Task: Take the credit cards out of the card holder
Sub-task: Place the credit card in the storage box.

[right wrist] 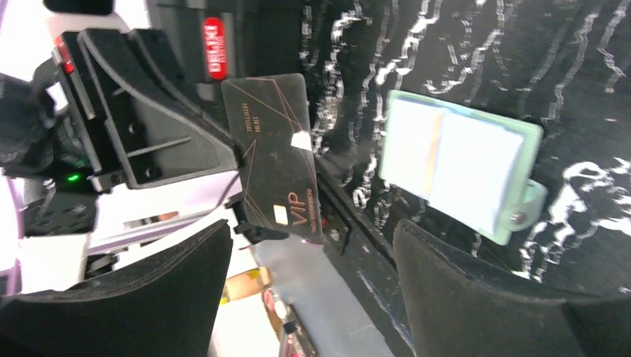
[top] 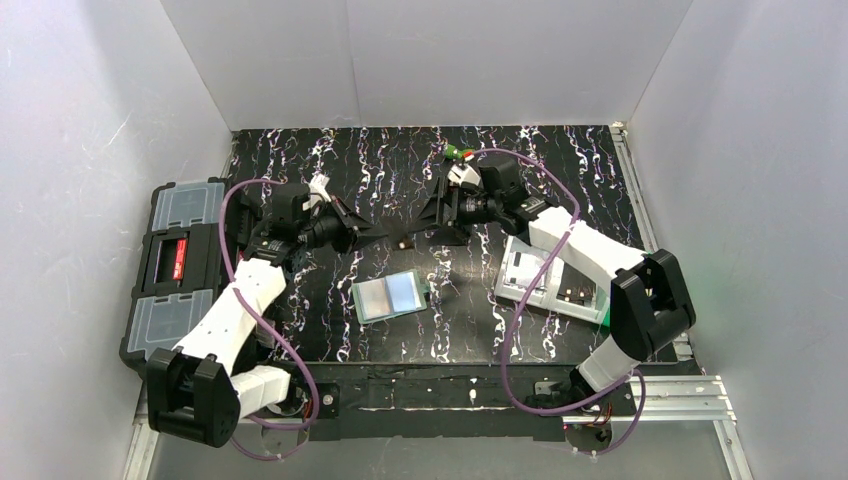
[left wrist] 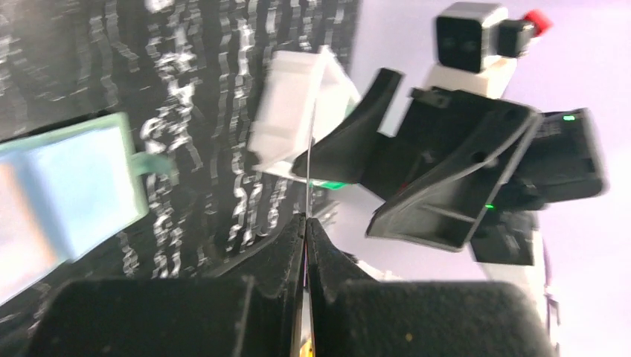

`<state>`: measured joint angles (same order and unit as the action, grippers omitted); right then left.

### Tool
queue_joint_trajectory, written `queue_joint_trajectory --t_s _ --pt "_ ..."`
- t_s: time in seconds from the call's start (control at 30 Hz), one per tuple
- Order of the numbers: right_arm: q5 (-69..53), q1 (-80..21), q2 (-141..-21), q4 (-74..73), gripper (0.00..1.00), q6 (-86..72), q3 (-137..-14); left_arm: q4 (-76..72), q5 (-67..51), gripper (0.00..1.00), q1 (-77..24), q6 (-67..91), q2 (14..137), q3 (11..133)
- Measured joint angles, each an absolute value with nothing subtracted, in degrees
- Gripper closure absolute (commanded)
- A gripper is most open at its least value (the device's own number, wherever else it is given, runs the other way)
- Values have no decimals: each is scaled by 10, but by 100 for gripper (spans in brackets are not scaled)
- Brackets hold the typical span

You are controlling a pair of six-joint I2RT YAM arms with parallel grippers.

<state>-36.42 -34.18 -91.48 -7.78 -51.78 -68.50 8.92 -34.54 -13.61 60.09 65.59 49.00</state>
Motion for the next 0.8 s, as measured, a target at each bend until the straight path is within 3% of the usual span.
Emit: queue_joint_trajectory --t_s 0.2,0.33,0.47,0.63,0.67,0.73,0.77,0.8 --pt "-416 -330 -897 36 22 -588 -651 -51 -400 100 -136 685 692 482" --pt "-434 -326 -897 85 32 -624 -645 -92 -420 100 -136 709 703 476" --pt "-444 -326 -897 121 55 -649 -638 -115 -433 100 -136 722 704 474" --pt "-453 -326 -897 136 99 -668 -635 -135 -450 100 -136 730 707 473" --pt "-454 -326 -897 138 99 -673 -635 -137 -453 100 -136 731 708 473" --pt "-456 -326 -897 140 99 -677 -634 -136 -456 94 -136 730 709 473" --pt "-456 -326 -897 141 99 -676 -634 -134 -458 87 -136 728 710 473" --pt "-456 -326 -897 140 99 -675 -634 -132 -459 73 -136 726 710 473"
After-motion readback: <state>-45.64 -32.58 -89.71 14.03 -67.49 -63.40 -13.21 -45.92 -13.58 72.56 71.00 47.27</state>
